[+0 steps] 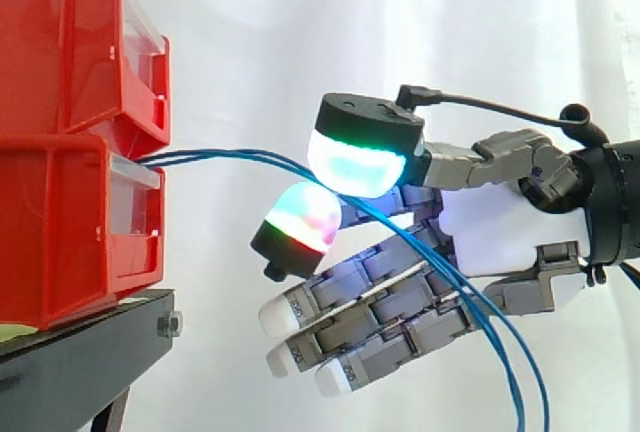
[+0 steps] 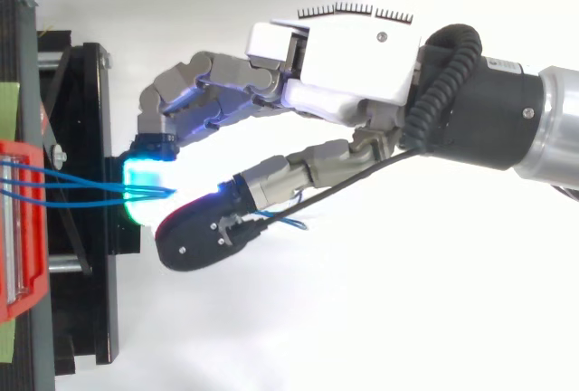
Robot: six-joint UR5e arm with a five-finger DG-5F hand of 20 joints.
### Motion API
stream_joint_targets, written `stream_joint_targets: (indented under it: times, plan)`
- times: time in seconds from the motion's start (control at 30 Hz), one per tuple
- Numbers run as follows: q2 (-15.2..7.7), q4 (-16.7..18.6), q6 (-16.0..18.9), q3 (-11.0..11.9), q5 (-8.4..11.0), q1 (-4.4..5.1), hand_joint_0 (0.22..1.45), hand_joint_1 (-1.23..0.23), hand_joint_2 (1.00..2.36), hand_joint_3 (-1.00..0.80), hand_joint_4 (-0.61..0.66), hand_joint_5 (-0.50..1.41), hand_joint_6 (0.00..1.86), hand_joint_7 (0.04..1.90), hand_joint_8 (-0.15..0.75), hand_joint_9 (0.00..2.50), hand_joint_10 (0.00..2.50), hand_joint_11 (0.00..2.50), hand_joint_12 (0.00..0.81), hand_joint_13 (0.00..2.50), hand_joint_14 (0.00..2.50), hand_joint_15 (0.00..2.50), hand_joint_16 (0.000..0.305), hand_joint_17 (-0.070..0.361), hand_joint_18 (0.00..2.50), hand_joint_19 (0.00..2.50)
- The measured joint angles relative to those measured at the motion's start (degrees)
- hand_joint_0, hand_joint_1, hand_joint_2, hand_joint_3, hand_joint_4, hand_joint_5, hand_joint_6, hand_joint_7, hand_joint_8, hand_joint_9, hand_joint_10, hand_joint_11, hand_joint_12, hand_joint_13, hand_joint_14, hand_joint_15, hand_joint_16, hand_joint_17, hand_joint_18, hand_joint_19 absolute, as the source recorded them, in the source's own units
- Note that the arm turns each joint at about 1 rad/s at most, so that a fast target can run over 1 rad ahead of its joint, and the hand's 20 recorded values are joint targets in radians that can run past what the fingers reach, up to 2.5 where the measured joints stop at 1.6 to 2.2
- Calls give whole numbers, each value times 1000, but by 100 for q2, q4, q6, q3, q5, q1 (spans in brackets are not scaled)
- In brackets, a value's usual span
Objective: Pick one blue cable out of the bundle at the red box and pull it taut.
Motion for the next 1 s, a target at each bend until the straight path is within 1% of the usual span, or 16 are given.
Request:
stream_joint_targets:
  times: [0.17, 0.23, 0.3, 0.33, 0.37, 0.4, 0.47, 0.57, 0.63, 0.7, 0.77, 0.83, 0.87, 1.0]
  plan:
    - [0, 0, 0, 0, 2, 0, 564, -618, 1015, -260, -34, -138, 842, 1088, 267, 674, 7, 281, 359, 258, 3, 96, 52, 118, 285, 211]
    - [1, 0, 0, 0, 2, 0, 559, -614, 1015, -229, -30, -139, 844, 1099, 271, 675, 6, 281, 360, 258, 4, 99, 53, 118, 279, 211]
    - [1, 0, 0, 1, 3, 0, 562, -615, 1012, -204, -6, -140, 851, 1059, 294, 686, 6, 284, 387, 271, 3, 100, 58, 131, 303, 199]
    - [1, 0, 0, 1, 3, 0, 554, -633, 1010, -221, 6, -145, 855, 1039, 302, 672, 6, 275, 394, 267, 3, 96, 60, 135, 302, 194]
    - [0, 0, 0, 2, 3, 0, 520, -644, 1011, -306, -7, -150, 852, 1059, 283, 648, 7, 287, 370, 241, 4, 104, 55, 125, 260, 215]
    - [0, 0, 0, 2, 3, 0, 517, -648, 1009, -344, -2, -151, 852, 1058, 283, 640, 7, 279, 371, 235, 4, 98, 56, 126, 258, 216]
    - [0, -1, 0, 3, 0, 0, 477, -656, 1001, -482, 9, -151, 852, 1016, 294, 635, 6, 273, 386, 240, 3, 98, 59, 133, 267, 208]
    - [0, -1, 0, 3, -4, 0, 450, -620, 1000, -500, 21, -148, 849, 973, 305, 640, 6, 271, 399, 238, 3, 97, 62, 139, 278, 205]
    - [1, -1, 0, 3, -5, 0, 465, -598, 1000, -500, 21, -148, 842, 964, 299, 636, 6, 272, 393, 233, 3, 95, 60, 136, 269, 208]
    - [1, -1, 0, 3, -9, 0, 490, -586, 1002, -471, 12, -146, 820, 987, 288, 624, 6, 254, 382, 215, 3, 86, 58, 131, 251, 215]
    - [1, -1, 2, 3, -12, -1, 537, -583, 1009, -359, -7, -145, 809, 1005, 274, 615, 6, 256, 367, 204, 3, 89, 55, 124, 231, 222]
    - [1, -1, 6, 3, -13, 0, 548, -592, 1013, -297, -7, -145, 807, 1010, 271, 615, 6, 250, 364, 202, 3, 86, 54, 123, 227, 221]
    - [1, -1, 6, 3, -14, -1, 562, -612, 1013, -227, 2, -142, 807, 999, 283, 621, 6, 255, 375, 210, 1, 80, 57, 128, 242, 212]
    - [1, 0, 8, 3, -15, 0, 568, -659, 1013, -160, 17, -143, 810, 1000, 299, 628, 6, 257, 389, 224, 2, 70, 60, 134, 275, 193]
